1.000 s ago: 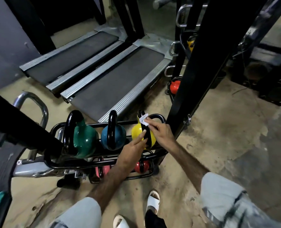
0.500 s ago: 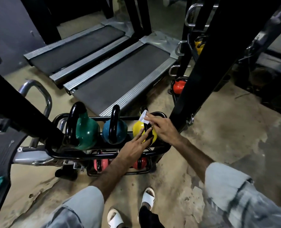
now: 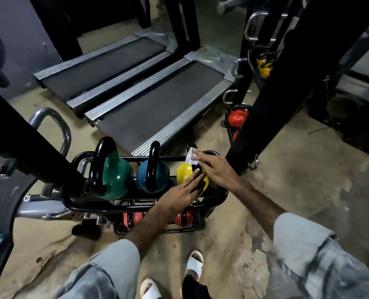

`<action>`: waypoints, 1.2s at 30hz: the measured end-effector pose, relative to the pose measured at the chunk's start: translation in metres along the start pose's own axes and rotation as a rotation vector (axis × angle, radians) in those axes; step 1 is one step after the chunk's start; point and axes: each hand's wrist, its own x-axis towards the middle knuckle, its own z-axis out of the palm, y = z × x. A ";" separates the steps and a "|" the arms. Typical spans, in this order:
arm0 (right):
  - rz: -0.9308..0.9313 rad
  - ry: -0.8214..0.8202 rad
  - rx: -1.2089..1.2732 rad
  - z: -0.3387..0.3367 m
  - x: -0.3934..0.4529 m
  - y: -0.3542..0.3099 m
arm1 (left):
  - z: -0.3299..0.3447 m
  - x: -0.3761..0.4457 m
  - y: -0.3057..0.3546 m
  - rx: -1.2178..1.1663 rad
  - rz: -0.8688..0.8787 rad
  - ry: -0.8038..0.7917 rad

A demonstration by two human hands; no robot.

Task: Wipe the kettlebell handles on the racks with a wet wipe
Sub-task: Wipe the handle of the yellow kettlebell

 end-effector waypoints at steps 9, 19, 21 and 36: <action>0.051 0.006 0.029 0.002 0.034 0.004 | 0.004 -0.005 -0.004 -0.375 -0.145 -0.027; -0.028 0.066 0.011 0.004 0.022 0.007 | 0.031 0.003 -0.005 -0.585 -0.509 -0.118; 0.017 0.067 0.036 0.005 0.030 0.009 | 0.031 0.006 -0.005 -0.599 -0.505 -0.198; -0.054 0.108 -0.010 0.008 0.024 0.006 | 0.036 0.000 0.018 -0.758 -0.647 0.142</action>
